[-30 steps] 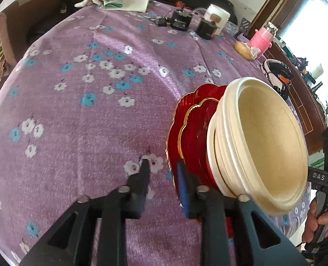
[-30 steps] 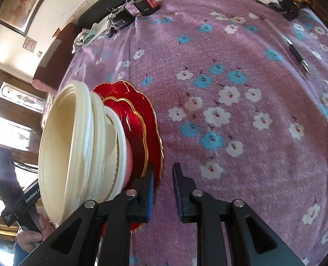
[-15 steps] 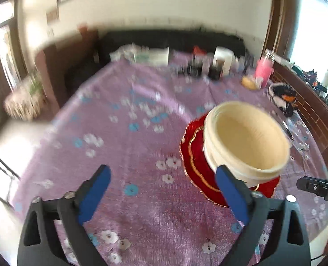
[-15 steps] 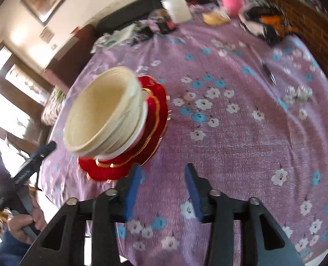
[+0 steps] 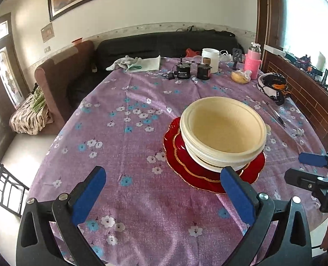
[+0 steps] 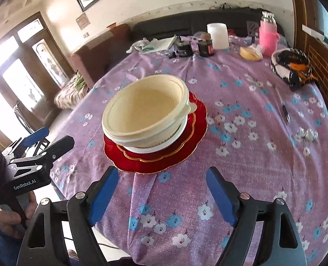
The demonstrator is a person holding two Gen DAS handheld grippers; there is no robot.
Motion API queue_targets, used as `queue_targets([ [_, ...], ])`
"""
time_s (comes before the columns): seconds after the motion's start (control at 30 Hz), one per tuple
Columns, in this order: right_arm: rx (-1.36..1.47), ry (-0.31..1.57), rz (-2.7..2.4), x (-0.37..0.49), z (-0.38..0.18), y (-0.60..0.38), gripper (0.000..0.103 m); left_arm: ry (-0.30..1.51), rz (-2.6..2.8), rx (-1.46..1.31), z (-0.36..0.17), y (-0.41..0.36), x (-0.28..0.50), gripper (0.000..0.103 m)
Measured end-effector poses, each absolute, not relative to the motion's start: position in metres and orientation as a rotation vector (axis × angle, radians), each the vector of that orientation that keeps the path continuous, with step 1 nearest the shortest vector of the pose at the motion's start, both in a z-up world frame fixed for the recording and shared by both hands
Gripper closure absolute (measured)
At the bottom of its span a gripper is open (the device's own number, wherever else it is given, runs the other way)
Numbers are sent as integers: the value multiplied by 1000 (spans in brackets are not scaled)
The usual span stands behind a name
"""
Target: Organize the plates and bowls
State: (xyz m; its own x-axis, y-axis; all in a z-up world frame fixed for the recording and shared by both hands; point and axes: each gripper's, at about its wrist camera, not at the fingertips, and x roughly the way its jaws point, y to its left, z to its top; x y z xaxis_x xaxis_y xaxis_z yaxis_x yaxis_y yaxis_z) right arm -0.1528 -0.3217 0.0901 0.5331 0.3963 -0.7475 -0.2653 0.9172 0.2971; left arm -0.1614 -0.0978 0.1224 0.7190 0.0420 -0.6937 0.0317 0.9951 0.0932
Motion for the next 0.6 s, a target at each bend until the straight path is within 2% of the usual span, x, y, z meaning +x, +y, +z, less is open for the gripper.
queue_targets([
  [0.43,70,899,475,-150,105,-306,1,806,147,198,122,-99,-151,0],
  [0.6,58,892,478,-148,106,-300,1,774,127,175,130,-93,-155,0],
])
